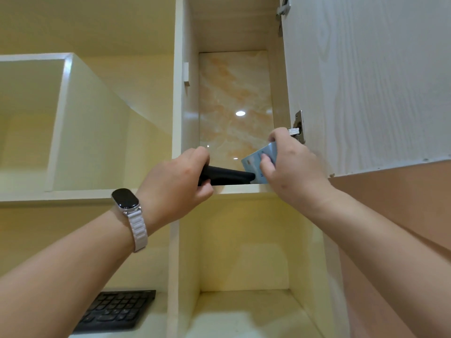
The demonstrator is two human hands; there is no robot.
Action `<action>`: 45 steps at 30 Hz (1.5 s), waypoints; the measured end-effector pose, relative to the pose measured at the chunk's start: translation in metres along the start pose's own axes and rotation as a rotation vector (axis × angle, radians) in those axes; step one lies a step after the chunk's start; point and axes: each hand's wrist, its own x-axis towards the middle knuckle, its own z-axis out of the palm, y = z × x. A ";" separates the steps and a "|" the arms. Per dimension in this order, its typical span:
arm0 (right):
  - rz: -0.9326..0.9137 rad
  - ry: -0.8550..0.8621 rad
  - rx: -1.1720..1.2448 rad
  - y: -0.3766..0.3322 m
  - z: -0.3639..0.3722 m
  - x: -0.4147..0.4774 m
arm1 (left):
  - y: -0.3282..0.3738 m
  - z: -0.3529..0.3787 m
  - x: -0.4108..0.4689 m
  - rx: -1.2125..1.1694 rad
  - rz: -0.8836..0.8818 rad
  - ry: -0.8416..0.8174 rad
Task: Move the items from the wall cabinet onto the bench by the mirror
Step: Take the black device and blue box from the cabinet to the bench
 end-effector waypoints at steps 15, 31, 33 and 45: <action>0.105 0.044 0.056 -0.004 -0.014 -0.042 | 0.005 -0.003 -0.039 -0.193 -0.338 0.113; 0.498 0.032 0.184 -0.030 -0.022 -0.113 | 0.033 0.010 -0.089 -0.682 -0.416 0.160; 0.524 0.046 0.160 -0.037 -0.023 -0.126 | 0.037 0.014 -0.097 -0.800 -0.438 0.125; 0.818 0.121 0.065 -0.118 -0.026 -0.214 | 0.054 0.027 -0.174 -1.479 -0.589 -0.179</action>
